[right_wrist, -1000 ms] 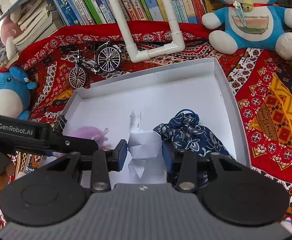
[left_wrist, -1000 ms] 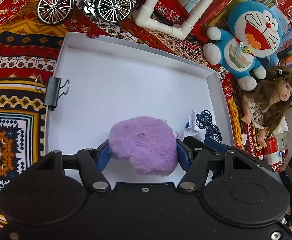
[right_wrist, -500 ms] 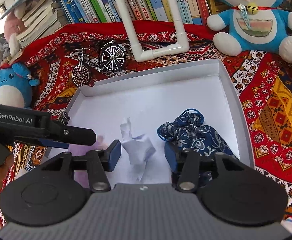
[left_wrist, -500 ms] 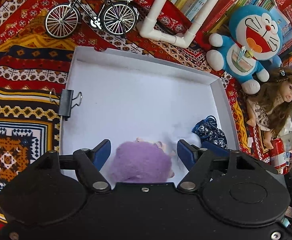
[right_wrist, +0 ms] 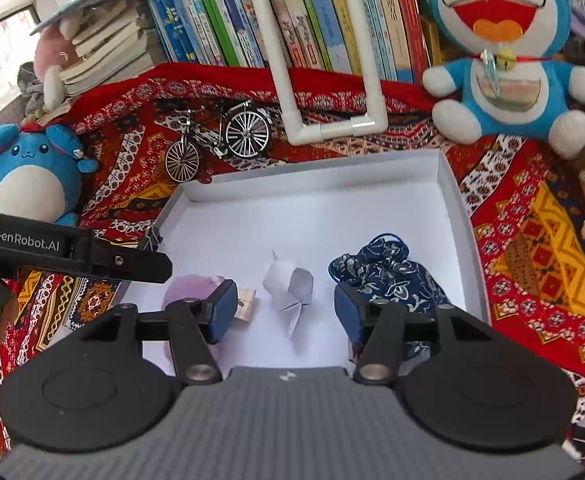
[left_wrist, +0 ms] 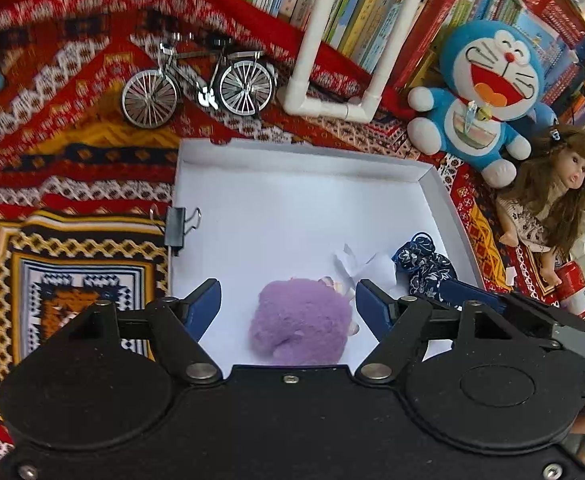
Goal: Organize soft objects
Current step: 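Move both tools back from the tray to the pile of soft items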
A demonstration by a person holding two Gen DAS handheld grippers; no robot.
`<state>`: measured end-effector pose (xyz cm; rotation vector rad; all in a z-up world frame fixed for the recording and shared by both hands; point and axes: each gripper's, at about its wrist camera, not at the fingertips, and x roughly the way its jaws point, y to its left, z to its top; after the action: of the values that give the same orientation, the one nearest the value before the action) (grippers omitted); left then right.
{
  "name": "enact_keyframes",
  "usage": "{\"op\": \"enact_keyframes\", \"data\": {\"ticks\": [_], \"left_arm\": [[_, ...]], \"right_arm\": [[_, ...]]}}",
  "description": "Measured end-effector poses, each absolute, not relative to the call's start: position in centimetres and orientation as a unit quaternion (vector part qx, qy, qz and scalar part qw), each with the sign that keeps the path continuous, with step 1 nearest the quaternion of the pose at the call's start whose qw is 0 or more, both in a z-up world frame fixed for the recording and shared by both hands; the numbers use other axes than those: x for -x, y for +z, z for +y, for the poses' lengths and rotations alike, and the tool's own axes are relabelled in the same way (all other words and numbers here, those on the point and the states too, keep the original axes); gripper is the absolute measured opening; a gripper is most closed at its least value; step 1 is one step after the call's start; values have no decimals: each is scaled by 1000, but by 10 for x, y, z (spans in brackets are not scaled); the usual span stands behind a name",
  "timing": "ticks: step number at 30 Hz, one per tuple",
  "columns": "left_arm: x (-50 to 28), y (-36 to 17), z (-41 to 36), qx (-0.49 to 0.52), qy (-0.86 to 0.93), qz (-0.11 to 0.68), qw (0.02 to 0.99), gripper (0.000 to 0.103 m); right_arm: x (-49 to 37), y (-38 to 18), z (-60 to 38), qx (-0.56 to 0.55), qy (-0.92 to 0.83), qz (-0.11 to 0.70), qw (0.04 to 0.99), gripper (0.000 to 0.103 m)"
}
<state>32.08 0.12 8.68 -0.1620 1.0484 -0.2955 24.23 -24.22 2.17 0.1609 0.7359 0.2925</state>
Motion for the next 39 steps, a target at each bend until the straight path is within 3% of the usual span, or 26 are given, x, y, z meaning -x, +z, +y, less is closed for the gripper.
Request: {"op": "enact_keyframes", "data": {"ticks": [17, 39], "left_arm": [[-231, 126, 6, 29, -157, 409, 898, 77], [-121, 107, 22, 25, -152, 324, 934, 83]], "right_arm": [[-178, 55, -249, -55, 158, 295, 941, 88], [-97, 45, -228, 17, 188, 211, 959, 102]]}}
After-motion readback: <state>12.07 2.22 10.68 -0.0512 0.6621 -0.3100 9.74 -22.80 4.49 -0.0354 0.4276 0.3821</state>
